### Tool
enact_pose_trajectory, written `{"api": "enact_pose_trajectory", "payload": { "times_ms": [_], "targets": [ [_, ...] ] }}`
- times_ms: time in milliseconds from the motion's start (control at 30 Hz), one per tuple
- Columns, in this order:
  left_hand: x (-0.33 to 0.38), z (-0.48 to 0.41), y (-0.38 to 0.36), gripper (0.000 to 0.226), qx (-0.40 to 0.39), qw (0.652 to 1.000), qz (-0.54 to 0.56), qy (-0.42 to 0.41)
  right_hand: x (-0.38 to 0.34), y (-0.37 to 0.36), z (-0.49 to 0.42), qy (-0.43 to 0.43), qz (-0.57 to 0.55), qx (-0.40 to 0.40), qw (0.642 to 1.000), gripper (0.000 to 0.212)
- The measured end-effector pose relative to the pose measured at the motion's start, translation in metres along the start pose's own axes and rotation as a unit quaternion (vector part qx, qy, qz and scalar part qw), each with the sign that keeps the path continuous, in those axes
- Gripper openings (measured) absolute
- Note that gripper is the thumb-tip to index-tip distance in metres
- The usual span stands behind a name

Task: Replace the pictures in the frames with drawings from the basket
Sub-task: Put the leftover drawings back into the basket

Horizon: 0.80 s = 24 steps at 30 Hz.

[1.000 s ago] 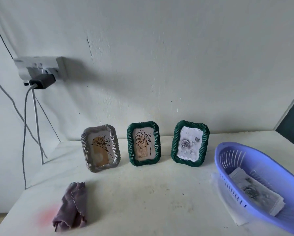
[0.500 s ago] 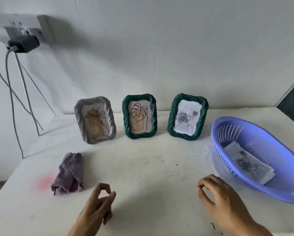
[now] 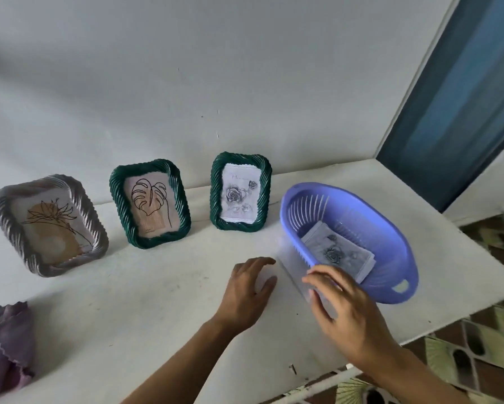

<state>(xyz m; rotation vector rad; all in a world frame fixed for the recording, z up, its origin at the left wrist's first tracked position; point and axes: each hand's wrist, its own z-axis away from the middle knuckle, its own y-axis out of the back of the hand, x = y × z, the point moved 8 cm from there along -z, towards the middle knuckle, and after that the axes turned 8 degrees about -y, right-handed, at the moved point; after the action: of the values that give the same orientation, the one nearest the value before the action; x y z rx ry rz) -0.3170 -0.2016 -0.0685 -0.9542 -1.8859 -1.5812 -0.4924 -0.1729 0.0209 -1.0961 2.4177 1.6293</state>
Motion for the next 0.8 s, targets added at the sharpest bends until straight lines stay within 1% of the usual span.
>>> {"api": "enact_pose_trajectory", "payload": {
  "times_ms": [67, 133, 200, 233, 300, 467, 567, 700, 800],
  "targets": [
    [0.001, -0.024, -0.017, 0.045, -0.026, 0.998, -0.064, 0.01, 0.003, 0.004, -0.009, 0.013, 0.022, 0.008, 1.0, 0.024],
    [-0.001, -0.046, -0.029, 0.065, -0.045, 0.991, -0.121, 0.031, 0.011, 0.005, -0.017, 0.009, 0.049, 0.004, 0.999, 0.027],
    [-0.003, -0.061, -0.037, 0.08, -0.065, 0.985, -0.153, 0.043, 0.021, 0.0, -0.025, -0.003, 0.081, -0.012, 0.997, 0.034],
    [-0.004, -0.068, -0.042, 0.084, -0.074, 0.983, -0.164, 0.046, 0.029, -0.003, -0.027, -0.013, 0.095, -0.024, 0.995, 0.036],
    [-0.006, -0.076, -0.043, 0.084, -0.083, 0.978, -0.181, 0.056, 0.038, -0.012, -0.028, -0.037, 0.092, -0.056, 0.993, 0.032],
    [-0.002, -0.093, -0.043, 0.087, -0.116, 0.97, -0.189, 0.101, 0.052, -0.015, -0.027, -0.099, 0.01, -0.094, 0.991, 0.026],
    [-0.001, -0.099, -0.045, 0.085, -0.144, 0.96, -0.197, 0.134, 0.054, -0.004, -0.034, -0.108, -0.008, -0.072, 0.992, 0.026],
    [-0.004, -0.107, -0.05, 0.093, -0.18, 0.948, -0.202, 0.169, 0.062, 0.014, -0.05, -0.135, -0.01, -0.029, 0.99, 0.027],
    [-0.002, -0.111, -0.052, 0.089, -0.192, 0.943, -0.209, 0.174, 0.065, 0.019, -0.058, -0.141, 0.006, -0.024, 0.99, 0.027]
  ]
}}
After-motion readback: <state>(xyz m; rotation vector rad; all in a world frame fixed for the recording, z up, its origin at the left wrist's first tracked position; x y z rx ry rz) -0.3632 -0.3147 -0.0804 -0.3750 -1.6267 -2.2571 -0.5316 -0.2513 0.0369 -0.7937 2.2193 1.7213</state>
